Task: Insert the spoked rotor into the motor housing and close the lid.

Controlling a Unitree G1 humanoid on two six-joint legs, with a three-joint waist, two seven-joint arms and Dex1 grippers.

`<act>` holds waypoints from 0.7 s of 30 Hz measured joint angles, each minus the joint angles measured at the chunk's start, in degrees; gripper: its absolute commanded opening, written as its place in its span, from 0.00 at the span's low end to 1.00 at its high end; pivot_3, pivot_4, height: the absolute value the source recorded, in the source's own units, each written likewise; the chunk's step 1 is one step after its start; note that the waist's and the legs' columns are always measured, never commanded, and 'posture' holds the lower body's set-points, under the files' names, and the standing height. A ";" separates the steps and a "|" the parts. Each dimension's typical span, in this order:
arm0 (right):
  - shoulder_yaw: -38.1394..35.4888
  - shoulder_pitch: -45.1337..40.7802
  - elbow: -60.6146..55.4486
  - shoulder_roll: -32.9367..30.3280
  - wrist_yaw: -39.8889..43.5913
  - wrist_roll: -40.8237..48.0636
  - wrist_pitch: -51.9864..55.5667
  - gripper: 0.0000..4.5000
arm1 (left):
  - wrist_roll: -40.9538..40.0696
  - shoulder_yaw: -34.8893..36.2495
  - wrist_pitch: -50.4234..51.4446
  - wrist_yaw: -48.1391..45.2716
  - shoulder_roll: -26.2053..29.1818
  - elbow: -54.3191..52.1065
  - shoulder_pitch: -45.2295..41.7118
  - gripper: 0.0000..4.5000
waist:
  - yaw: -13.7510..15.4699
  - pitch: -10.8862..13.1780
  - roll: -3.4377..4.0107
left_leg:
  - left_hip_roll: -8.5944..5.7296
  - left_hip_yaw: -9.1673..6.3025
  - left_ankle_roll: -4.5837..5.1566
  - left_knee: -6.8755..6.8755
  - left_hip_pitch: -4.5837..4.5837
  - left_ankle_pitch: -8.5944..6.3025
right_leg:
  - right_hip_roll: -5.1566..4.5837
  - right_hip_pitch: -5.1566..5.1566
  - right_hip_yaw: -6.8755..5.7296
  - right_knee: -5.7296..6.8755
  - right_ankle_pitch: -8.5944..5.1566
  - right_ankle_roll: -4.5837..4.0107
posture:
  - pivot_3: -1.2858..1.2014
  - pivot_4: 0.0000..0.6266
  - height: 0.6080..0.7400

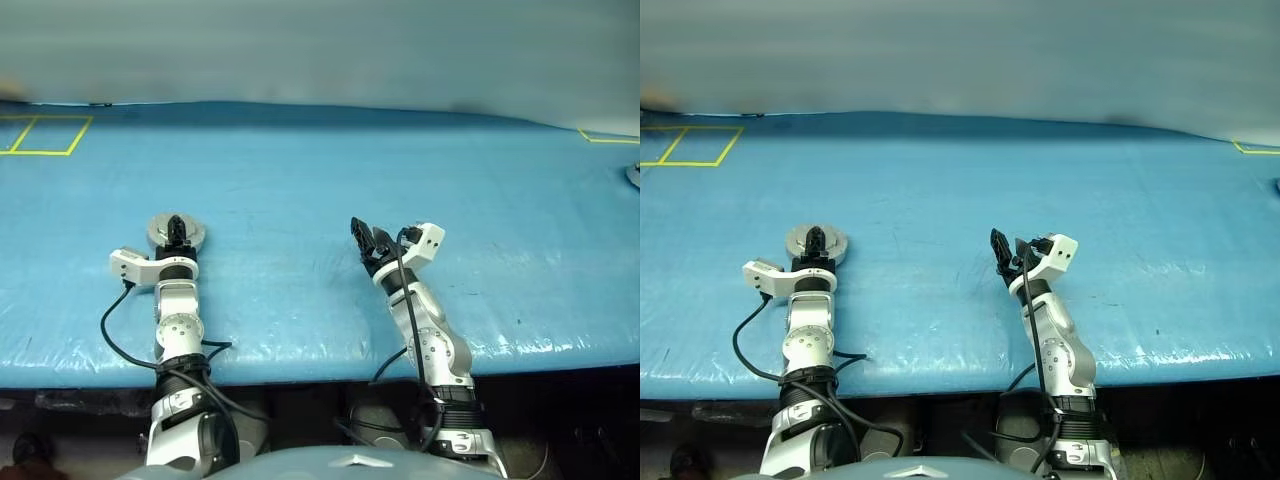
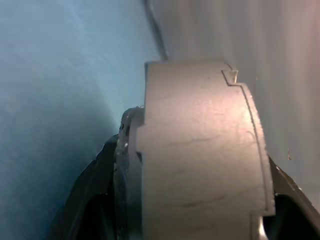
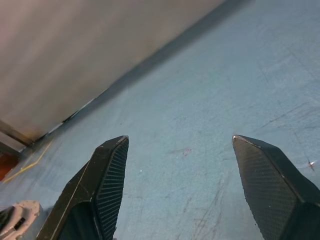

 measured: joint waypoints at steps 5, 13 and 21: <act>0.65 -0.16 1.43 0.01 0.13 -0.98 -1.20 0.78 | 3.62 1.22 -0.72 2.92 2.54 3.63 -3.01 0.83 | -0.51 -0.03 0.04 | 0.05 0.05 0.00 -0.08 0.51 0.00 | 0.04 0.23 0.04 0.11 -0.01 -0.01 | 0.52 0.24 1.00; -1.01 -0.61 3.26 0.04 -0.56 1.78 -0.55 0.78 | 18.44 4.38 -14.87 11.99 4.74 1.44 3.42 0.99 | -2.20 -0.09 0.10 | 0.15 0.00 0.00 -0.52 0.76 0.00 | 0.28 0.11 0.24 0.14 -0.02 -0.24 | 0.52 0.24 1.00; 1.18 -1.98 6.07 -0.17 -0.36 -5.30 -6.24 0.78 | 22.16 3.64 -23.58 4.24 7.74 -4.89 6.55 0.99 | 0.76 -0.10 -0.01 | 0.07 -0.10 -0.27 -0.34 0.41 0.13 | 0.19 0.07 0.14 0.06 -0.05 -0.28 | 0.52 0.24 1.00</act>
